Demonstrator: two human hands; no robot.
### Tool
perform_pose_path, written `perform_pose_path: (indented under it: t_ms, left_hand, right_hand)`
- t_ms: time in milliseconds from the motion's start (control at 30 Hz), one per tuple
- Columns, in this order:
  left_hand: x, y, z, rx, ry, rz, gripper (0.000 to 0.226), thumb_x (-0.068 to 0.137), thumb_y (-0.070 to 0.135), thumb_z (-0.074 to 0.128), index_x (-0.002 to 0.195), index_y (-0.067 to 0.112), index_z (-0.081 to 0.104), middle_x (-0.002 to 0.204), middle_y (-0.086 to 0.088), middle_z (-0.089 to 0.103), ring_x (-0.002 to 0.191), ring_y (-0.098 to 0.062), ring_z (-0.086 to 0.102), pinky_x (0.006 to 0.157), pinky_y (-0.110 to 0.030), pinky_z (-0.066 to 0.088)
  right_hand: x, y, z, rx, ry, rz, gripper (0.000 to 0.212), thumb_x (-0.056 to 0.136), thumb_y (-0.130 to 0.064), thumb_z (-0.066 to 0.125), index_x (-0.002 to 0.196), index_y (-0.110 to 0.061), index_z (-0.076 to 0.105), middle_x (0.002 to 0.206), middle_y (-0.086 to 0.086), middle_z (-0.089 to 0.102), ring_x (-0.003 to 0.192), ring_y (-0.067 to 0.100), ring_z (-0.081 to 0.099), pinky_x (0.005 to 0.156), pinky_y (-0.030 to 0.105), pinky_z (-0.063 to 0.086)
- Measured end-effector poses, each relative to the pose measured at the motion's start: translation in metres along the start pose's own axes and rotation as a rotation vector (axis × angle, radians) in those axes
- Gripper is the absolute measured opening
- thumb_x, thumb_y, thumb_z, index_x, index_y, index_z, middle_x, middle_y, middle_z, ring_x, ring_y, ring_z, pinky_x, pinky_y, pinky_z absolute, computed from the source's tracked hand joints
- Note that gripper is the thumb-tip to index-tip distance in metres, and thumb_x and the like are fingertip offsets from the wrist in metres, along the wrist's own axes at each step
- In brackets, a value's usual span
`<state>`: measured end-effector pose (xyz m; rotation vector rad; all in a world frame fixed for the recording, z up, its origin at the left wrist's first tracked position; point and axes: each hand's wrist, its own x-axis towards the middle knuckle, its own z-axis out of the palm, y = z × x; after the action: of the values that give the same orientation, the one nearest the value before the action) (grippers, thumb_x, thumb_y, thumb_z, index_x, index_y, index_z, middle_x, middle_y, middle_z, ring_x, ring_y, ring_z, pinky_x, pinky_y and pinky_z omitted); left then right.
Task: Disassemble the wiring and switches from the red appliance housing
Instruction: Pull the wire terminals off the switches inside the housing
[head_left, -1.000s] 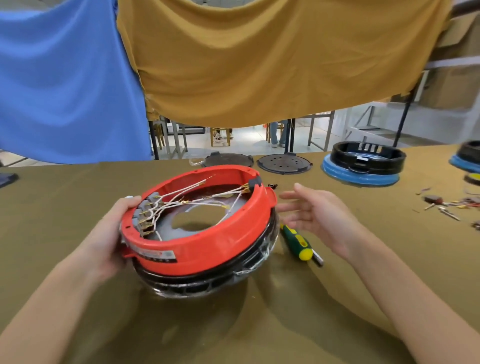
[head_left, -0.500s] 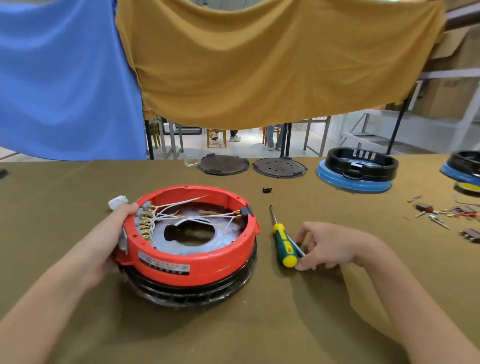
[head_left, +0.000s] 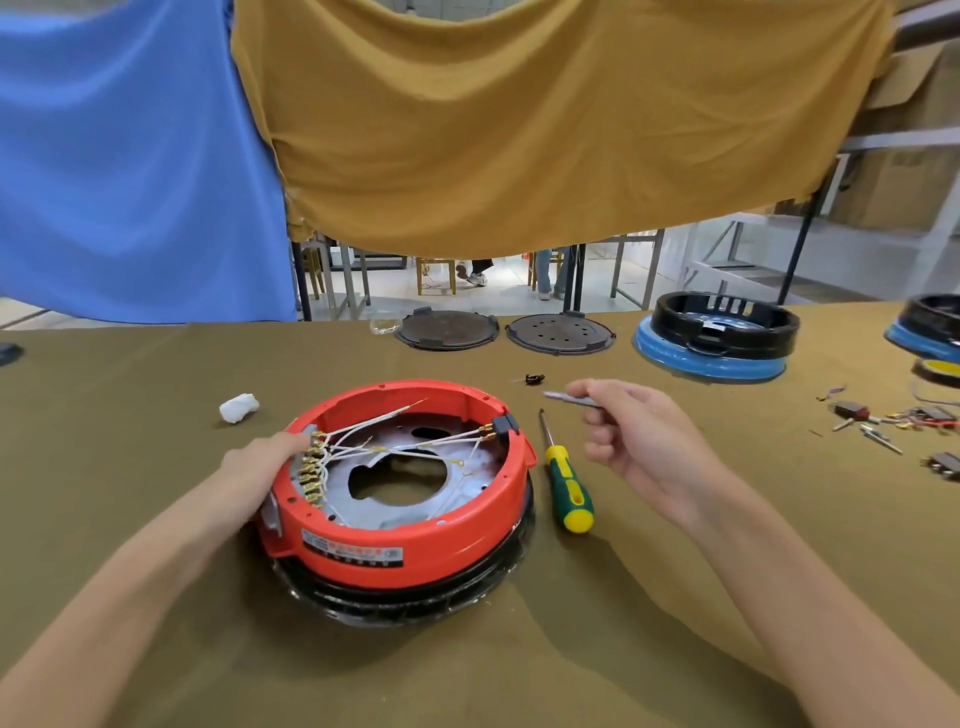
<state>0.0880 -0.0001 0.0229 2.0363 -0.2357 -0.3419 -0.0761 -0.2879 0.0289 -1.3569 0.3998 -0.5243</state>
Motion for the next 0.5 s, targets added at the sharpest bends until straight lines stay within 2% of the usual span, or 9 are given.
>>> perform_pose_path:
  t_ms: [67,133,267,333,400,433,500]
  left_hand:
    - [0.004,-0.004,-0.002,-0.018,0.011,0.0,0.052,0.097,0.04,0.047,0.054,0.013,0.057,0.055,-0.019,0.056,0.042,-0.024,0.05,0.053,-0.031,0.037]
    - [0.008,-0.005,-0.004,-0.011,0.005,0.015,0.052,0.095,0.038,0.047,0.047,0.018,0.054,0.051,-0.015,0.057,0.038,-0.021,0.051,0.051,-0.029,0.037]
    - [0.011,-0.008,-0.006,0.035,0.016,0.008,0.028,0.091,0.04,0.054,0.079,0.015,0.059,0.049,-0.004,0.061,0.04,-0.017,0.056,0.052,-0.03,0.038]
    - [0.008,-0.009,-0.005,0.116,0.058,0.065,0.028,0.09,0.047,0.057,0.089,0.02,0.063,0.052,0.004,0.063,0.048,-0.016,0.059,0.055,-0.03,0.039]
    - [0.005,-0.008,-0.003,0.105,0.06,0.102,0.036,0.088,0.056,0.059,0.092,0.021,0.064,0.056,0.004,0.065,0.056,-0.018,0.061,0.061,-0.031,0.042]
    - [0.005,-0.007,-0.003,0.075,0.061,0.116,0.038,0.089,0.056,0.059,0.096,0.02,0.065,0.063,0.001,0.068,0.063,-0.021,0.064,0.066,-0.033,0.044]
    - [0.007,-0.006,-0.001,0.029,0.056,0.162,0.032,0.096,0.044,0.057,0.115,0.02,0.065,0.091,-0.001,0.073,0.085,-0.021,0.068,0.082,-0.035,0.048]
  right_hand:
    - [-0.004,0.002,0.008,0.201,-0.085,-0.011,0.022,0.099,-0.024,0.06,0.105,-0.005,0.07,0.068,0.0,0.059,0.056,0.008,0.054,0.051,0.019,0.05]
    - [-0.005,0.003,0.013,0.339,-0.098,-0.023,0.026,0.098,-0.028,0.059,0.105,-0.005,0.069,0.069,0.002,0.061,0.055,0.008,0.056,0.05,0.019,0.051]
    - [-0.006,0.005,0.02,0.524,-0.065,0.044,0.036,0.097,-0.036,0.056,0.093,-0.006,0.075,0.064,0.001,0.056,0.051,0.009,0.051,0.045,0.02,0.047]
    - [-0.006,0.008,0.023,0.53,-0.059,0.079,0.041,0.098,-0.039,0.055,0.089,-0.005,0.077,0.063,0.001,0.055,0.052,0.009,0.051,0.045,0.02,0.047]
    - [-0.007,0.01,0.026,0.48,-0.058,0.076,0.037,0.098,-0.035,0.056,0.091,-0.004,0.074,0.065,0.003,0.059,0.053,0.01,0.055,0.048,0.02,0.05]
    - [-0.007,0.011,0.026,0.438,-0.06,0.064,0.032,0.098,-0.032,0.057,0.093,-0.005,0.073,0.067,0.004,0.062,0.055,0.011,0.059,0.05,0.021,0.053]
    - [-0.009,0.013,0.028,0.348,-0.06,0.028,0.023,0.093,-0.028,0.064,0.093,-0.007,0.073,0.074,0.007,0.068,0.063,0.013,0.064,0.057,0.023,0.056]
